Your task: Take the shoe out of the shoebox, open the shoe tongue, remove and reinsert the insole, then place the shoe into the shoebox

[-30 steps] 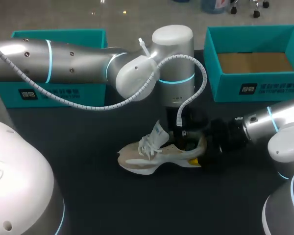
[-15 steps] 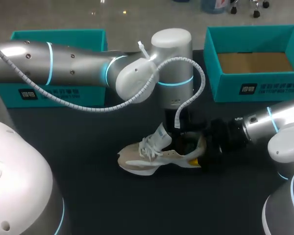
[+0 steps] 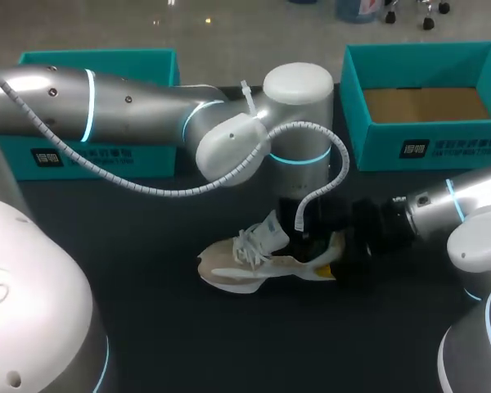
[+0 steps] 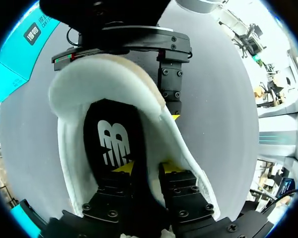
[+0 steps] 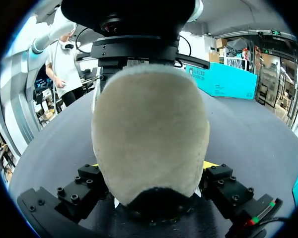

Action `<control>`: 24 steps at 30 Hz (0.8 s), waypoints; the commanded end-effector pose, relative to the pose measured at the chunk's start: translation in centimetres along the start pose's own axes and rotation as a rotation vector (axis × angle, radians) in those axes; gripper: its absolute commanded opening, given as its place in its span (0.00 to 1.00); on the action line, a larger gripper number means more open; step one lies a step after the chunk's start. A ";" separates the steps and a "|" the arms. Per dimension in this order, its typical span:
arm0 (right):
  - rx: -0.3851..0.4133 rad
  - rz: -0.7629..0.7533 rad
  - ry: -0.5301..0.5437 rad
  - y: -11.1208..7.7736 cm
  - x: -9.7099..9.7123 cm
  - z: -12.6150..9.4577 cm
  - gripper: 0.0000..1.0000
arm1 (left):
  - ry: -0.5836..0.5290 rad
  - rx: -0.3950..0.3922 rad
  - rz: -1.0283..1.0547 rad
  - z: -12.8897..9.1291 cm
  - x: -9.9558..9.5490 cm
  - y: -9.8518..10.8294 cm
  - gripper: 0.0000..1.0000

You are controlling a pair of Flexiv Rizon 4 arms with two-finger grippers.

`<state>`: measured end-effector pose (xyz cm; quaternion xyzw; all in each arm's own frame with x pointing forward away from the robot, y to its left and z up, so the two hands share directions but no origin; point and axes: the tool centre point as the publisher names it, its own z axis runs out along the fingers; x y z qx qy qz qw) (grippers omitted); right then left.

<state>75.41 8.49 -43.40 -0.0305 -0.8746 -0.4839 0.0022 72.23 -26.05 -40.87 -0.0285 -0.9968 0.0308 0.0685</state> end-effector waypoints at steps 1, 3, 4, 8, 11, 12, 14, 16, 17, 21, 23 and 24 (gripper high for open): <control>0.002 0.002 0.000 -0.1 0.1 0.4 0.15 | -0.085 -0.004 -0.010 2.8 -0.4 -0.1 0.19; 0.002 0.002 0.000 -0.1 0.1 0.4 0.15 | -0.115 -0.020 -0.017 3.0 -0.5 0.0 0.15; 0.002 0.002 0.000 -0.1 0.1 0.4 0.15 | -0.119 -0.023 -0.017 3.0 -0.6 0.0 0.15; 0.002 0.002 0.000 -0.1 0.1 0.4 0.15 | -0.147 -0.039 -0.026 2.8 -0.8 0.2 0.06; 0.002 0.002 0.000 -0.1 0.1 0.4 0.15 | -0.163 -0.048 -0.028 2.3 -0.8 0.3 0.03; 0.002 0.002 0.000 -0.1 0.1 0.4 0.15 | -0.170 -0.052 -0.028 2.1 -0.8 0.4 0.01; 0.002 0.002 0.000 -0.1 0.1 0.4 0.14 | -0.178 -0.055 -0.027 1.7 -0.7 0.5 0.00; 0.002 0.002 0.000 -0.1 0.1 0.4 0.15 | -0.187 -0.052 -0.031 0.9 -0.7 0.7 0.00; 0.002 0.002 0.000 -0.1 0.1 0.4 0.15 | -0.186 -0.043 -0.035 0.5 -0.6 0.9 0.00; 0.002 0.002 0.000 -0.1 0.1 0.4 0.14 | -0.184 -0.019 -0.043 -1.0 -0.4 1.2 0.00; 0.002 0.002 0.000 -0.1 0.1 0.4 0.15 | -0.180 -0.010 -0.047 -1.5 -0.4 1.4 0.00; 0.002 0.002 0.000 -0.1 0.1 0.4 0.15 | -0.182 -0.005 -0.047 -1.8 -0.5 1.5 0.00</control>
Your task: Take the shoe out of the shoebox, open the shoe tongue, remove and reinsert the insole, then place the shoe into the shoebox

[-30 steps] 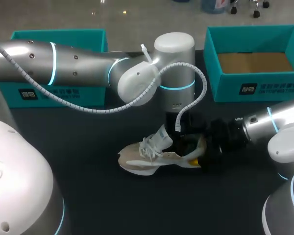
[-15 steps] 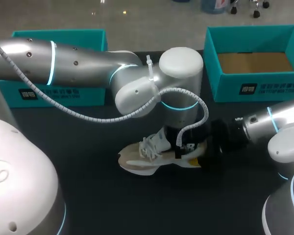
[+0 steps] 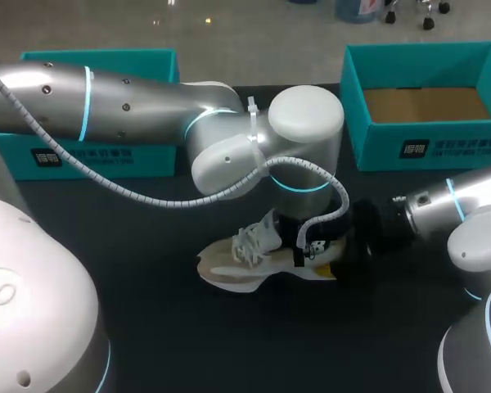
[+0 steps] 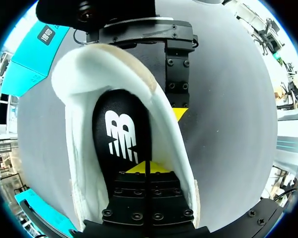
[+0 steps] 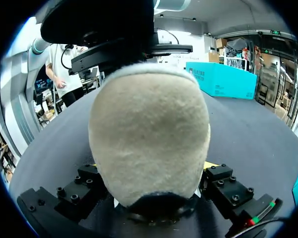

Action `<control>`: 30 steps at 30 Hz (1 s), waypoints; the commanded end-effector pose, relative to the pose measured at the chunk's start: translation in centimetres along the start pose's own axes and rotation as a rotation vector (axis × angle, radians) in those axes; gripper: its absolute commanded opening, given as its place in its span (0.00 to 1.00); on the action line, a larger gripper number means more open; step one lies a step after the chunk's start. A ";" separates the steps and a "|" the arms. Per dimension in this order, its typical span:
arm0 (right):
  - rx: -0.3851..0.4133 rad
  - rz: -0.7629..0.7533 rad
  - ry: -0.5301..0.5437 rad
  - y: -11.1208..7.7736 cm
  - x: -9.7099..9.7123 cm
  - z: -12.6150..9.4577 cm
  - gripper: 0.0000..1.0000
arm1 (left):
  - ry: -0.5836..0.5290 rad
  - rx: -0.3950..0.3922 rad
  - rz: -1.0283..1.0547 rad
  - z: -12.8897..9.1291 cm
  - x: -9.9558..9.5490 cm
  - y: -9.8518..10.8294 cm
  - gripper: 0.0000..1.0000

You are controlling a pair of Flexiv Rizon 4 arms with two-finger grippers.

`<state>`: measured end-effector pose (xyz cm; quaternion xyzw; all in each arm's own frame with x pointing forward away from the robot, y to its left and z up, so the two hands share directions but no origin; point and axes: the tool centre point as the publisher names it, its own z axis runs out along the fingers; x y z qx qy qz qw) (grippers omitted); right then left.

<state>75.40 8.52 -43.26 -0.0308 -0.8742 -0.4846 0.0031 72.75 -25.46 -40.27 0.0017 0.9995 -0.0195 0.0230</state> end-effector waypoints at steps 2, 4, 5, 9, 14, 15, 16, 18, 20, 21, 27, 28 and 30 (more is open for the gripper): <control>0.004 0.001 -0.002 -0.2 0.1 0.5 0.15 | 0.002 0.027 -0.006 -1.3 -0.5 1.2 0.00; 0.004 0.001 -0.002 -0.2 0.1 0.5 0.15 | 0.012 0.043 -0.012 -1.6 -0.7 1.4 0.00; 0.004 0.001 -0.002 -0.2 0.1 0.5 0.15 | 0.011 0.045 -0.014 -1.7 -0.7 1.4 0.00; 0.004 0.001 -0.002 -0.2 0.1 0.5 0.14 | 0.014 0.078 -0.022 -2.3 -1.0 1.8 0.00; 0.004 0.001 -0.002 -0.2 0.1 0.5 0.14 | 0.093 0.170 0.013 -2.7 -1.0 1.6 0.00; 0.004 0.001 -0.002 -0.2 0.1 0.5 0.14 | 0.112 0.185 0.018 -2.8 -0.9 1.4 0.00; 0.004 0.001 -0.002 -0.2 0.1 0.5 0.14 | 0.128 0.187 0.026 -2.8 -0.8 1.3 0.00; 0.004 0.001 -0.002 -0.2 0.1 0.5 0.15 | 0.136 0.181 0.042 -2.7 -0.6 0.8 0.00; 0.004 0.001 -0.002 -0.2 0.1 0.5 0.15 | 0.144 0.173 0.055 -2.5 -0.3 0.3 0.00; 0.004 0.001 -0.002 -0.2 0.1 0.5 0.15 | 0.143 0.169 0.060 -2.3 -0.3 0.1 0.00; 0.004 0.001 -0.002 -0.2 0.1 0.5 0.15 | 0.151 0.154 0.093 -1.4 0.1 -0.8 0.35; 0.004 0.001 -0.002 -0.2 0.1 0.5 0.15 | 0.153 0.151 0.099 -1.2 0.1 -1.0 0.34; 0.004 0.001 -0.002 -0.2 0.1 0.5 0.15 | 0.154 0.147 0.111 -1.0 0.2 -1.3 0.36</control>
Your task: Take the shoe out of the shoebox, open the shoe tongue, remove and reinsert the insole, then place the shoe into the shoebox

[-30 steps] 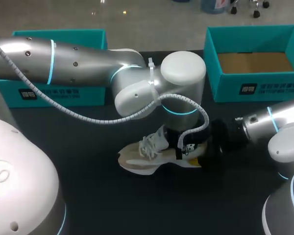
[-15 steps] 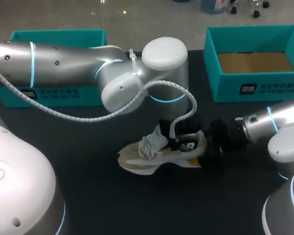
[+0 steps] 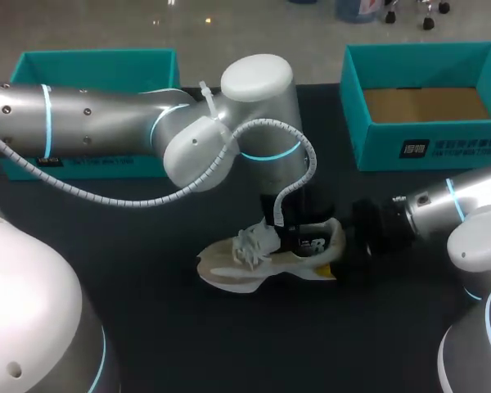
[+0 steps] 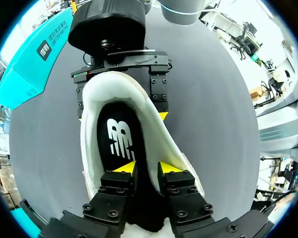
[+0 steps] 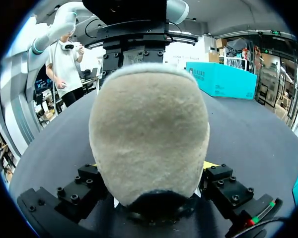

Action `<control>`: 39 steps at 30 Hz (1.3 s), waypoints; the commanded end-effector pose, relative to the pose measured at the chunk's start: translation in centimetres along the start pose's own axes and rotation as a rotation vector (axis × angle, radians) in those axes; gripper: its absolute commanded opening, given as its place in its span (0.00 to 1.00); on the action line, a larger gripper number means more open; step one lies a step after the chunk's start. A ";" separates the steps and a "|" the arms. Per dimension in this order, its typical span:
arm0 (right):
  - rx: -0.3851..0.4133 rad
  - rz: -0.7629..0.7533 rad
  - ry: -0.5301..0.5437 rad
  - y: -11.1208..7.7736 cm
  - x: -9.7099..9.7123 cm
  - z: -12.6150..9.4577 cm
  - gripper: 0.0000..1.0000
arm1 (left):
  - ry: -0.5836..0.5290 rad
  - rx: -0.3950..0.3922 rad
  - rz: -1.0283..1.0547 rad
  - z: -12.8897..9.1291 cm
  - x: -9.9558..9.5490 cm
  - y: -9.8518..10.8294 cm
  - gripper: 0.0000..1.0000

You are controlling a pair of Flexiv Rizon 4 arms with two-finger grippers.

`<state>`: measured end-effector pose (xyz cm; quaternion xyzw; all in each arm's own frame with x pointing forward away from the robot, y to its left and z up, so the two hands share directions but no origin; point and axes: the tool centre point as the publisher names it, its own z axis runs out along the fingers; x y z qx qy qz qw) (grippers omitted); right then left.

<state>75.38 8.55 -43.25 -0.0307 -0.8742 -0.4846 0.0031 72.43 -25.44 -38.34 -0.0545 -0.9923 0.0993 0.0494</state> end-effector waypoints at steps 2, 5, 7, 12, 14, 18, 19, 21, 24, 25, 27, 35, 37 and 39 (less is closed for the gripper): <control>0.004 0.001 -0.002 -0.2 0.1 0.5 0.15 | 0.009 -0.017 0.017 1.3 -0.3 -1.3 0.36; 0.004 0.001 -0.002 -0.2 0.1 0.5 0.15 | -0.001 -0.018 0.018 1.4 -0.6 -1.4 0.39; 0.004 0.001 -0.002 -0.2 0.1 0.5 0.15 | -0.030 -0.033 0.012 1.4 -0.8 -1.3 0.40; 0.004 0.001 -0.002 -0.2 0.1 0.5 0.15 | -0.066 -0.066 0.012 2.2 -1.2 -1.1 0.42; 0.004 0.001 -0.002 -0.2 0.1 0.5 0.15 | -0.065 -0.077 0.009 2.7 -1.3 -0.8 0.44; 0.004 0.001 -0.002 -0.2 0.1 0.5 0.15 | -0.064 -0.092 0.014 3.1 -1.5 -0.4 0.50; 0.004 0.001 -0.002 -0.2 0.1 0.5 0.15 | -0.062 -0.095 0.016 3.2 -1.6 -0.2 0.52; 0.004 0.001 -0.002 -0.2 0.1 0.5 0.16 | -0.057 -0.102 0.017 3.4 -1.7 0.0 0.59; 0.004 0.001 -0.002 -0.2 0.1 0.5 0.16 | -0.054 -0.116 0.024 3.9 -2.0 0.3 0.59; 0.004 0.001 -0.002 -0.2 0.1 0.5 0.16 | -0.056 -0.118 0.028 4.1 -2.1 0.5 0.56; 0.004 0.001 -0.002 -0.2 0.1 0.5 0.16 | -0.081 -0.127 0.036 4.6 -2.3 0.7 0.49; 0.004 0.001 -0.002 -0.2 0.1 0.5 0.16 | -0.171 -0.164 0.022 6.6 -2.9 1.8 0.47; 0.004 0.001 -0.002 -0.2 0.1 0.5 0.16 | -0.189 -0.162 0.010 6.8 -3.1 2.0 0.45; 0.004 0.001 -0.002 -0.2 0.1 0.5 0.16 | -0.205 -0.164 -0.004 7.0 -3.5 2.3 0.40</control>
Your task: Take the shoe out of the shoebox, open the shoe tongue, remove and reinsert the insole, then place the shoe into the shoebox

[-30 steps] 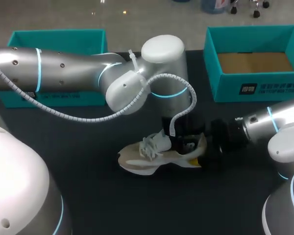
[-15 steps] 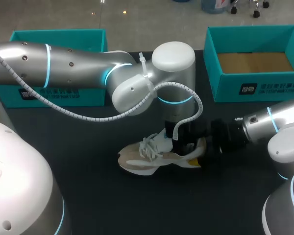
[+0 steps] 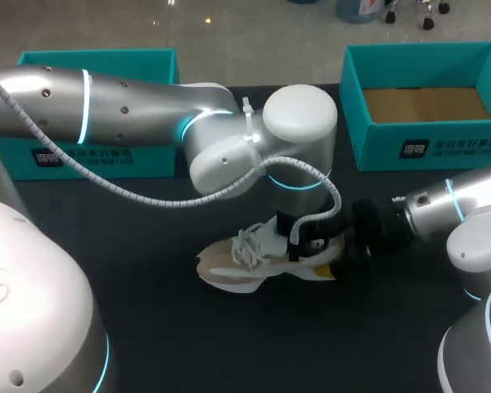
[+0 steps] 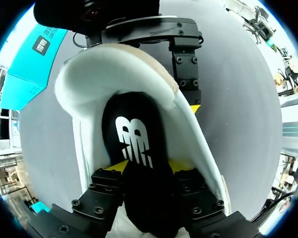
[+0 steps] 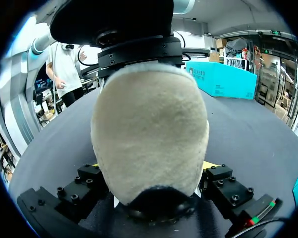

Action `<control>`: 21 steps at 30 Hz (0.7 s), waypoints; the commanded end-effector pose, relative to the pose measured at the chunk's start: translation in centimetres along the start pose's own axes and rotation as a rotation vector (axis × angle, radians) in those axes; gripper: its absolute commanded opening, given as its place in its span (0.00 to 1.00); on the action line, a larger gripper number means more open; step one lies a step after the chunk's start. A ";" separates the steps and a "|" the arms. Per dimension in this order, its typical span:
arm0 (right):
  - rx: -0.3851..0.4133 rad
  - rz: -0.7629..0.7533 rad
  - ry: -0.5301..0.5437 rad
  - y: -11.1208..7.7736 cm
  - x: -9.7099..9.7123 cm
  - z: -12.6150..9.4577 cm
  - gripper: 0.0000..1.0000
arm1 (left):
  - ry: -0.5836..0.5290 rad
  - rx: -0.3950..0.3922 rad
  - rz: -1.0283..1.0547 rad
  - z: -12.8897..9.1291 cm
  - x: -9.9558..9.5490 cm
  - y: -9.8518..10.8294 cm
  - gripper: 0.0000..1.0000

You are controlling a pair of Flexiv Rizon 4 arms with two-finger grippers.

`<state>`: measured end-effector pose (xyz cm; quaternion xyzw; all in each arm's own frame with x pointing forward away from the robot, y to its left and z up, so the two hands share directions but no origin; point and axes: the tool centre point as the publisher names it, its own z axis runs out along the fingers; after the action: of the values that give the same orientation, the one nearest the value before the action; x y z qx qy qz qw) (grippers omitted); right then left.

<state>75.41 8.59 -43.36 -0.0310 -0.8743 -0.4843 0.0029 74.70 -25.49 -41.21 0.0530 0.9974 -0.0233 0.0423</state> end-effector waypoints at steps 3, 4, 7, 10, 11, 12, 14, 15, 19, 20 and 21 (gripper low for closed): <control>0.003 0.001 -0.001 -0.2 0.1 0.4 0.16 | -0.044 -0.012 -0.022 5.1 -0.4 1.0 0.31; 0.003 0.001 -0.001 -0.2 0.1 0.4 0.15 | -0.045 -0.011 -0.023 5.2 -0.4 1.0 0.29; 0.003 0.001 -0.001 -0.2 0.1 0.4 0.16 | -0.061 -0.012 -0.032 5.3 -0.6 1.0 0.12; 0.003 0.001 -0.001 -0.2 0.1 0.4 0.16 | -0.081 -0.014 -0.042 5.5 -0.8 0.9 0.00; 0.003 0.001 -0.001 -0.2 0.1 0.4 0.16 | -0.093 -0.018 -0.045 5.5 -0.8 0.9 0.00; 0.003 0.001 -0.001 -0.2 0.1 0.4 0.16 | -0.098 -0.020 -0.047 5.5 -0.9 1.0 0.00; 0.003 0.001 -0.001 -0.2 0.1 0.4 0.16 | -0.112 -0.018 -0.053 5.4 -0.9 1.0 0.00; 0.003 0.001 -0.001 -0.2 0.1 0.4 0.15 | -0.121 -0.017 -0.056 5.2 -1.0 1.0 0.00; 0.003 0.001 -0.001 -0.2 0.1 0.4 0.15 | -0.130 0.020 -0.073 4.0 -1.0 1.2 0.00; 0.003 0.001 -0.001 -0.2 0.1 0.4 0.15 | -0.124 0.037 -0.077 3.6 -1.0 1.3 0.00; 0.003 0.001 -0.001 -0.2 0.1 0.4 0.15 | -0.117 0.060 -0.083 3.1 -1.0 1.4 0.00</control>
<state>75.52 8.59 -43.32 -0.0316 -0.8743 -0.4843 0.0027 74.78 -25.26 -41.21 0.0108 0.9939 -0.0327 0.1051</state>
